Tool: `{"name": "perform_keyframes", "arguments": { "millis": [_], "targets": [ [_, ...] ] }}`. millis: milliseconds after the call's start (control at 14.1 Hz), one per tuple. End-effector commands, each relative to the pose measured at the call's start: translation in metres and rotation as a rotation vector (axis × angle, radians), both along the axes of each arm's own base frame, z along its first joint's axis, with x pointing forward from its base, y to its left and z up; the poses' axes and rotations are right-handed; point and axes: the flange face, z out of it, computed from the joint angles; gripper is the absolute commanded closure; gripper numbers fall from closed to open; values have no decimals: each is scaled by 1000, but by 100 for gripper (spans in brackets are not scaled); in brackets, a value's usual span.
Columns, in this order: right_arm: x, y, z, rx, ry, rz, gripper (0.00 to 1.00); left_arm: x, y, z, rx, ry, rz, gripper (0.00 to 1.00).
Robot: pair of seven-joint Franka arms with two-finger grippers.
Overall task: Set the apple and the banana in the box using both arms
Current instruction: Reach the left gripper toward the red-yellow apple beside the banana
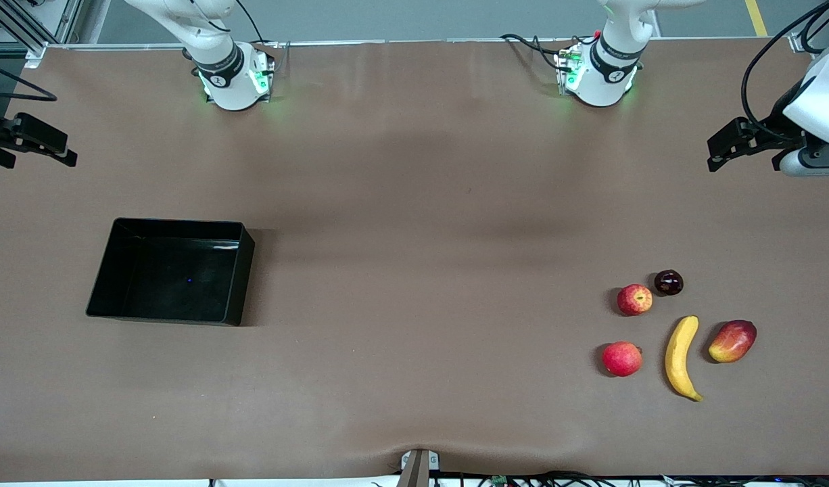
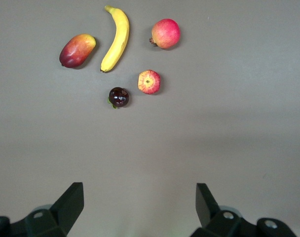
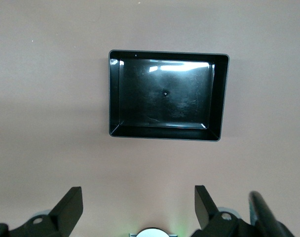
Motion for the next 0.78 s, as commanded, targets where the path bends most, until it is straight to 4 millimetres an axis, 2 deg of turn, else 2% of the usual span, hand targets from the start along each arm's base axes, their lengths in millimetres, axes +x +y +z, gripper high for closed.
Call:
{"name": "perform_keyframes", "arguments": {
  "millis": [0,213,356,427,498,640,711],
  "targets": [
    [-6,-10,1,21,4,-22,0,4,5,3,17,-6,-17,0],
    [-7,-12,2,20,5,-27,0,16,8,-1,13,-4,-21,0],
    [-4,-15,5,16,-14,-31,0,27,7,-12,8,13,-21,0],
    [3,-20,-1,13,-9,-35,0,31,7,-19,0,23,-20,0],
    [11,-33,-5,7,-17,-51,0,37,7,-27,2,29,-19,0],
    [36,-64,-43,11,10,-91,0,55,10,-54,5,38,-18,0],
    [36,-84,-47,21,8,-112,0,65,11,-71,1,48,-16,0]
  ]
}}
